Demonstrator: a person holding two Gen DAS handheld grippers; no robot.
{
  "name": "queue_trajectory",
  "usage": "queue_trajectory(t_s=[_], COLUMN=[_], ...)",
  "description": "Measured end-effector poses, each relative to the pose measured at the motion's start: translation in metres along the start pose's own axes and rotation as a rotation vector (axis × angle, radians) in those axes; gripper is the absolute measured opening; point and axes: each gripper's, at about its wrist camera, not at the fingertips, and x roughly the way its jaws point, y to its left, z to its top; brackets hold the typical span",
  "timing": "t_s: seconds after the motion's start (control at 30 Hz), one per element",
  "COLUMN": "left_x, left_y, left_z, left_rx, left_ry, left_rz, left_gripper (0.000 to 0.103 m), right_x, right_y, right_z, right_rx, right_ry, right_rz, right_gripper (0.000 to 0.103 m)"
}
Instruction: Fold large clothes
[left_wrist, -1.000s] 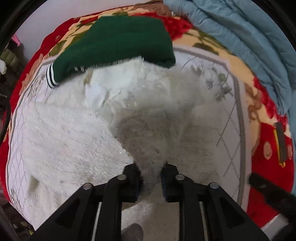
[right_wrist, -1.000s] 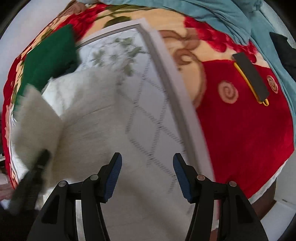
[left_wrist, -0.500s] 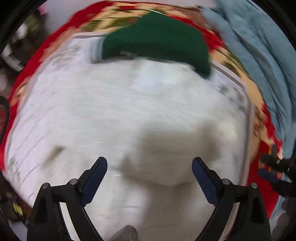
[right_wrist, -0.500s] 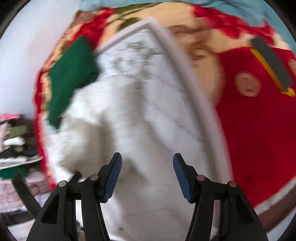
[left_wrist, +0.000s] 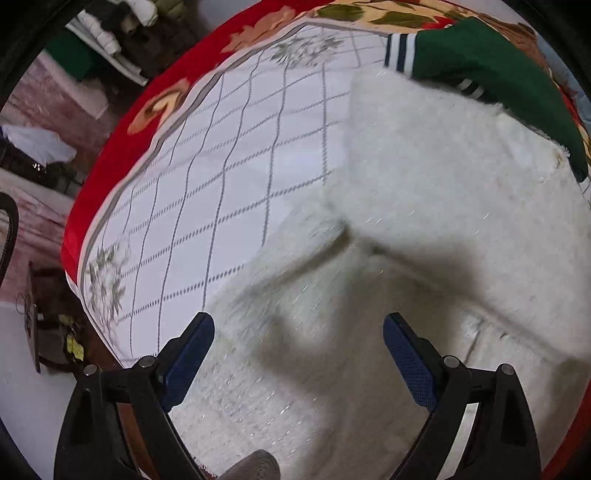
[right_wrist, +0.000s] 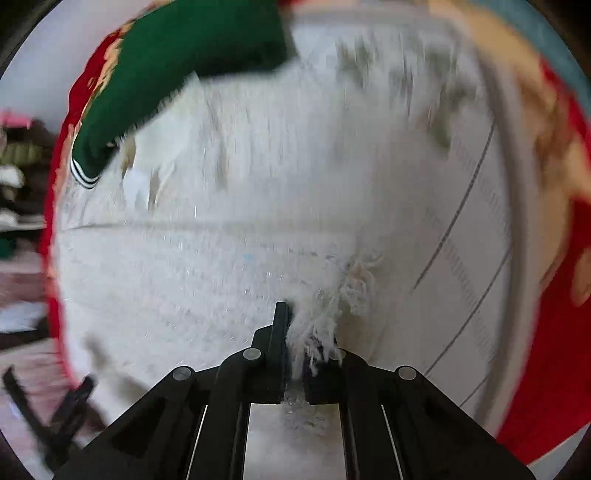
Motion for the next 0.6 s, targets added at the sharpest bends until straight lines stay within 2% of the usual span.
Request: queue_trajectory(t_s=[0.07,0.13,0.17,0.2,0.27,0.37,0.47,0.6], left_x=[0.003,-0.002,-0.008,-0.013,-0.025,-0.038,-0.037,-0.014], left_y=[0.004,0.008,0.008,0.007,-0.001,-0.033,-0.075,-0.117], left_z=[-0.006,-0.008,-0.01,-0.009,-0.008,-0.013,-0.019,-0.029], left_rx=[0.01,0.014,0.013,0.018,0.045,0.117,0.201,0.243], left_ry=[0.02,0.033,0.027,0.022,0.002,-0.025,-0.03,-0.037], left_rz=[-0.009,-0.034,-0.059,-0.075,-0.11,-0.154,-0.182,-0.123], left_gripper=[0.094,0.094,0.094,0.094,0.094,0.094,0.094,0.094], right_x=[0.002,-0.003,-0.013,-0.027,-0.052,-0.073,-0.065,-0.011], right_y=[-0.002,-0.01,-0.019,-0.029,-0.048,-0.071,-0.08,-0.06], right_z=[0.001,-0.005,-0.012,-0.021,-0.041,-0.075,-0.086,-0.071], right_rx=[0.026,0.086,0.125,0.161,0.22,0.26,0.221,0.052], right_ry=[0.04,0.09,0.085,0.064,0.028,0.054,0.109,0.211], right_rz=[0.014,0.096,0.119,0.113,0.075,-0.021,-0.04,-0.022], right_gripper=[0.007,0.008,0.014,0.024,0.037,0.037,0.037,0.037])
